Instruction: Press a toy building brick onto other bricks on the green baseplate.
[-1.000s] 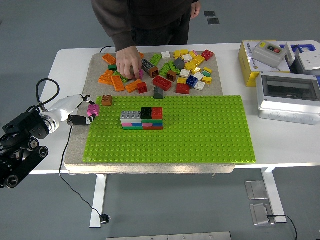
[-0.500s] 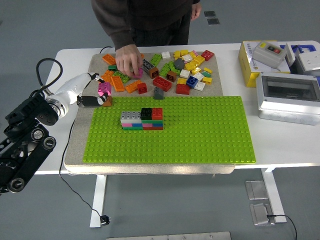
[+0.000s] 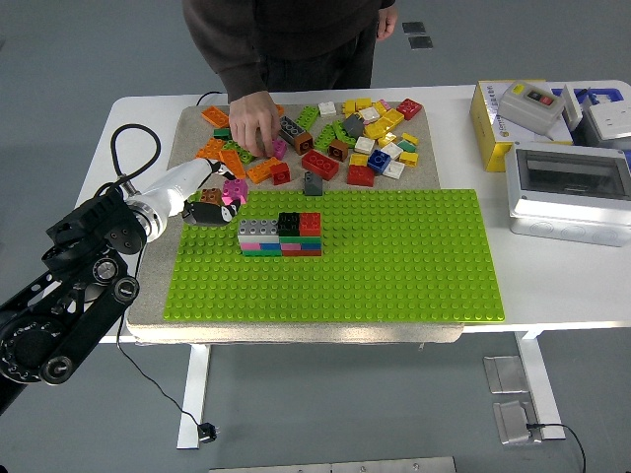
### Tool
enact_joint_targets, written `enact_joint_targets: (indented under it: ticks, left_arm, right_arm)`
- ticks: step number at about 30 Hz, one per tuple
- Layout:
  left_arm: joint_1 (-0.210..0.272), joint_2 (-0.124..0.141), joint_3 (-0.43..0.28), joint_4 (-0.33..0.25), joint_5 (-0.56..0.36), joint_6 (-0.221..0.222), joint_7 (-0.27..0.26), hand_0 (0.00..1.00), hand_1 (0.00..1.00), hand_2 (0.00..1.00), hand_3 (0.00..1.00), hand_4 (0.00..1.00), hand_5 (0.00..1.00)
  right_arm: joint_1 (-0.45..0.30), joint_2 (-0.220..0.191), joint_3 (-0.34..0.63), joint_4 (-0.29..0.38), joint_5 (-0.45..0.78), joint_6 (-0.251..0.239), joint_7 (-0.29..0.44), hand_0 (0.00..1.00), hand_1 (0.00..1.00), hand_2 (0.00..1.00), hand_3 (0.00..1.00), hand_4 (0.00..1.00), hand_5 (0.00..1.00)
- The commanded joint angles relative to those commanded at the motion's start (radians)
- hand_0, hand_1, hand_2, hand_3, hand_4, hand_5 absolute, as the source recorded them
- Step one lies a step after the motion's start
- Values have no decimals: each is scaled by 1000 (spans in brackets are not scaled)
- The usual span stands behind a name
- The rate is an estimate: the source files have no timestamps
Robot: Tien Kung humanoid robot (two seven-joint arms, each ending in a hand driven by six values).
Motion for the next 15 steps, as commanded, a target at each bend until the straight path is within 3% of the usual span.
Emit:
enact_joint_targets:
  ticks: [15]
  left_arm:
    - [-27, -27, 73, 45, -25, 1, 1, 998, 952, 948, 572, 482, 240]
  right_arm:
    - [5, 0, -6, 0, 6, 0, 2, 710, 698, 708, 708, 400, 815]
